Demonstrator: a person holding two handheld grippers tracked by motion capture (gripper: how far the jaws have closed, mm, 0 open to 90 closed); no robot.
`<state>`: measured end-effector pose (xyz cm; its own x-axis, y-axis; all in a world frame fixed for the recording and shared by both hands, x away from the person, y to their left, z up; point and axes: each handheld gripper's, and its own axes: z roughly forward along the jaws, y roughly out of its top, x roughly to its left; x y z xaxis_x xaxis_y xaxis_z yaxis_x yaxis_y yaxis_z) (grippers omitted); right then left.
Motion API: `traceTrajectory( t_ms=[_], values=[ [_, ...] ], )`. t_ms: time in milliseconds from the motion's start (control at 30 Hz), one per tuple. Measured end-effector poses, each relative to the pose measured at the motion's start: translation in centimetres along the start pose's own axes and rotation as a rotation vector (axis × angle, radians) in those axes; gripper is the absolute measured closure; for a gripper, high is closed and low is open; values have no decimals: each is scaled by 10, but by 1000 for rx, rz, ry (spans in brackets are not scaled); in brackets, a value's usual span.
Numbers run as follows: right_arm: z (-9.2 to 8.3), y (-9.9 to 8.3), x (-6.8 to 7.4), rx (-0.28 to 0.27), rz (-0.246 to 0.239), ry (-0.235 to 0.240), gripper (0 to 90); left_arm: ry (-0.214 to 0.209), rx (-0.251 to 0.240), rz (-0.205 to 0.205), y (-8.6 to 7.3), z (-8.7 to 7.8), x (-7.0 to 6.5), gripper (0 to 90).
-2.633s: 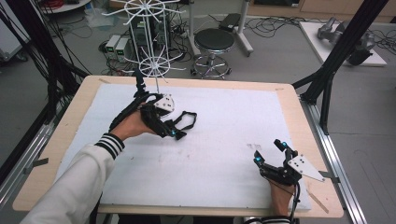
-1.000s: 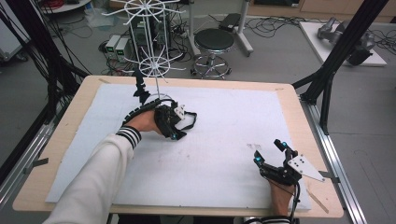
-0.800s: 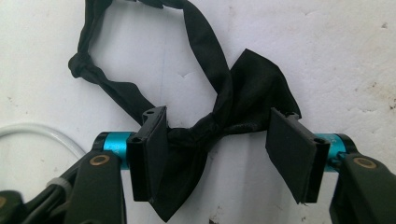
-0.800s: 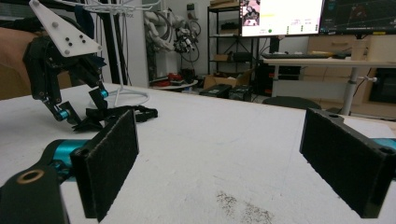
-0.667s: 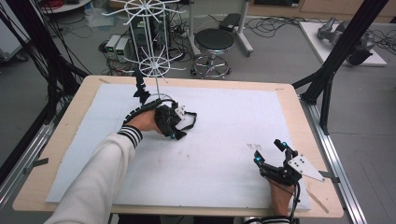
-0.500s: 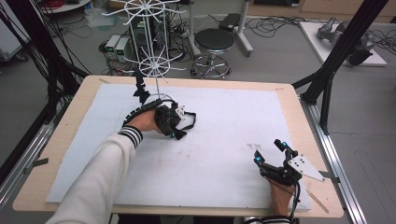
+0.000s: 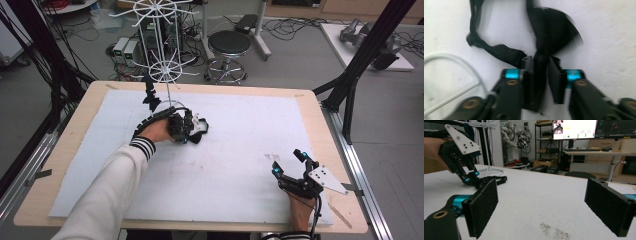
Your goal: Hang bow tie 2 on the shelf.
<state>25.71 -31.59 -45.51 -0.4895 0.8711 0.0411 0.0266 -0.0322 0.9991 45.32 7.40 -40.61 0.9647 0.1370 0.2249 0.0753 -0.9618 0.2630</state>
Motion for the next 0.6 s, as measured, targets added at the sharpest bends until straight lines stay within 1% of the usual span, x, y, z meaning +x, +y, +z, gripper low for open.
traceTrajectory(
  t_ms=[133, 233, 333, 433, 533, 600],
  values=[
    [0, 0, 0, 0, 0, 0, 111, 3, 5, -12, 0, 0, -1, 773],
    [0, 0, 0, 2, 5, -1, 111, 8, 12, -8, 1, 0, -1, 773],
    [0, 0, 0, 2, 5, -1, 111, 4, 9, -22, 2, -1, -1, 774],
    [0, 0, 0, 3, 5, -1, 111, 5, 2, -18, 3, -4, -3, 775],
    [0, 0, -1, 2, 4, -2, 111, 7, -16, -18, 5, -7, -4, 775],
    [0, 0, 0, 5, 7, -1, 111, 8, -28, -25, 5, -10, -5, 776]
  ],
)
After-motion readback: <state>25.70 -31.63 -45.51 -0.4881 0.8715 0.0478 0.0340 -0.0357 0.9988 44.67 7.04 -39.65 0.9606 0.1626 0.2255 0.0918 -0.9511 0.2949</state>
